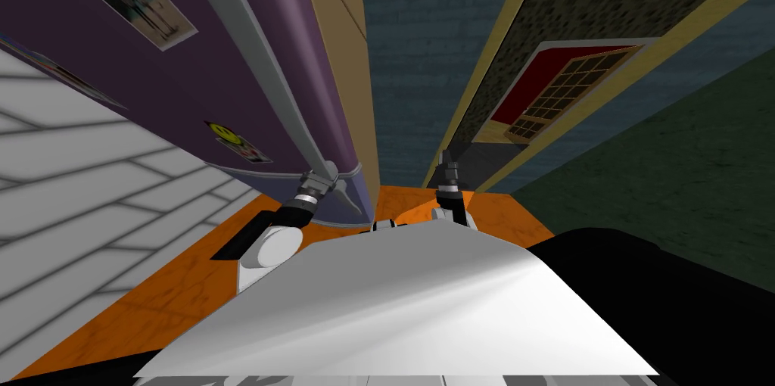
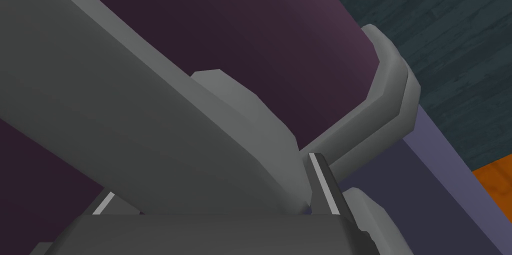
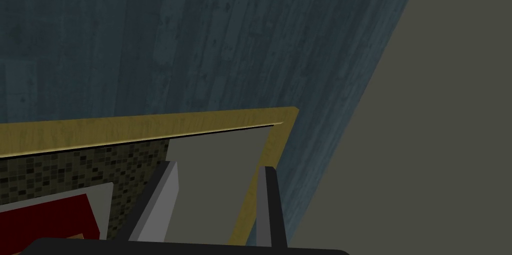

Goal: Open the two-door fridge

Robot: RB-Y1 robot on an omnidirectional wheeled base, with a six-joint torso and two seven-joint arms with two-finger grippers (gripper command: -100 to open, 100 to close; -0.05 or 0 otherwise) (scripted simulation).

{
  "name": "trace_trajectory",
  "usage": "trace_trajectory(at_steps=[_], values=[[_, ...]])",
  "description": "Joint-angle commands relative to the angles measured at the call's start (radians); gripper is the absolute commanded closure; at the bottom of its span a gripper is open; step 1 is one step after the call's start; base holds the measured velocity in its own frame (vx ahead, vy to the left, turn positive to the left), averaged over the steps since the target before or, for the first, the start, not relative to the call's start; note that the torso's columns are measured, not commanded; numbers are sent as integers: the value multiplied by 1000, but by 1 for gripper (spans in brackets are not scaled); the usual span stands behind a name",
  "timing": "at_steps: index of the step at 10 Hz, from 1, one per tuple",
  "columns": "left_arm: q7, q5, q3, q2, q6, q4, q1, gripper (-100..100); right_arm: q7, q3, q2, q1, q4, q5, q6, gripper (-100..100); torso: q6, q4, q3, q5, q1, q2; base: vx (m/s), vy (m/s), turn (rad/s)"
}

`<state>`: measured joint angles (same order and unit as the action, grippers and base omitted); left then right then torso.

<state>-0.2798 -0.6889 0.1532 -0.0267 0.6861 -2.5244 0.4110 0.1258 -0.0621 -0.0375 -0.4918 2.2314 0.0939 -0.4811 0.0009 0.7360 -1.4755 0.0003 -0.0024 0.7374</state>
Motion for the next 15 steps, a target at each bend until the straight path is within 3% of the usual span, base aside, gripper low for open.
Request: trace_trajectory(at_steps=[1,6,7,11,15], values=[[15,-4,-35,-1,-22,-21,60,100,0,0,0,0,0,0,0,0,0,-1,0,0,-1,0,18,16,8],[36,-19,-102,2,-71,-85,180,100,0,0,0,0,0,0,0,0,1,-1,0,0,-2,0,25,23,19],[34,-18,-90,1,-74,-77,159,100,0,0,0,0,0,0,0,0,1,-1,1,0,-2,0,9,10,7],[39,-50,-124,40,-47,-80,139,100,0,0,0,1,0,0,0,0,-5,5,3,2,10,7,-161,182,-85],[45,-93,-166,92,-7,-82,109,100,0,0,0,1,0,0,0,0,-5,6,-2,1,13,1,-272,290,-116]])
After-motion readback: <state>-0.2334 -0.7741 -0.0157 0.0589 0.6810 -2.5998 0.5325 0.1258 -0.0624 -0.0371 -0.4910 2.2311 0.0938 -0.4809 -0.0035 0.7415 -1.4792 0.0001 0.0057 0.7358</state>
